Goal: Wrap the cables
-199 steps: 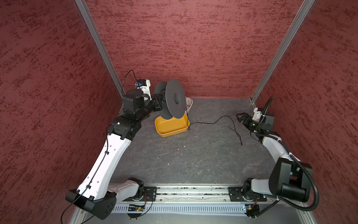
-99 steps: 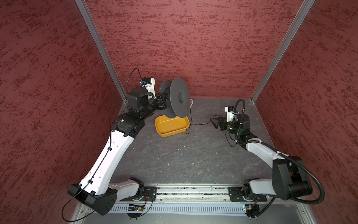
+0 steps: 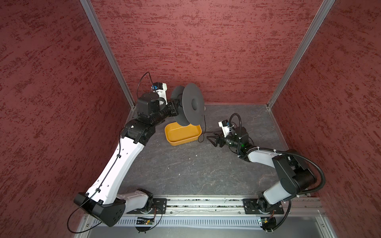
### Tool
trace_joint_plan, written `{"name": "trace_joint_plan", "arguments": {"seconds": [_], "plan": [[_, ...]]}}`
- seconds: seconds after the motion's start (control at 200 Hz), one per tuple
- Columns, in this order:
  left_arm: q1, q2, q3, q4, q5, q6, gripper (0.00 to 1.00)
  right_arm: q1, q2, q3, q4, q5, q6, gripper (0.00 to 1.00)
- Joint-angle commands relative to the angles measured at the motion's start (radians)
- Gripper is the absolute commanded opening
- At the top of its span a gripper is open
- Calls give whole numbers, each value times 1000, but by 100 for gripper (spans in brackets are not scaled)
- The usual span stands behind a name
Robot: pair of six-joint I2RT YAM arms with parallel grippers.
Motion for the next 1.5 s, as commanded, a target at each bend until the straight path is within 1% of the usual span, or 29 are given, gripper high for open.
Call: {"name": "trace_joint_plan", "arguments": {"seconds": [0.0,0.06,0.18,0.296,0.466,0.631,0.666,0.777,0.842,0.897,1.022,1.152,1.343,1.498], "plan": [[-5,-10,47,86,13,-20,0,26,33,28,118,-26,-20,84],[-6,-9,47,86,13,-22,0,28,64,46,126,-45,-5,80],[-6,-7,47,81,17,-25,0,41,114,70,167,-53,13,69],[-6,-8,42,76,13,-26,0,54,167,102,194,-51,31,63],[-6,-15,37,74,4,-27,0,65,221,133,227,-54,59,31],[-6,-18,38,72,-6,-25,0,74,228,124,227,-26,59,4],[-6,-16,38,68,-11,-25,0,76,225,124,212,-16,55,0],[-5,7,63,13,-67,-25,0,89,200,120,140,41,28,0],[-5,26,81,-17,-101,-23,0,106,181,110,100,105,10,0],[-5,34,83,-20,-118,-25,0,130,164,102,73,136,-23,0],[-5,51,79,-10,-151,-28,0,193,118,93,-6,247,-103,0],[-6,86,85,-10,-183,-30,0,267,65,114,-98,330,-188,0],[-27,143,104,-34,-269,-10,0,372,25,179,-221,400,-275,0],[-48,191,120,-61,-337,17,0,445,9,252,-311,439,-321,0]]}}
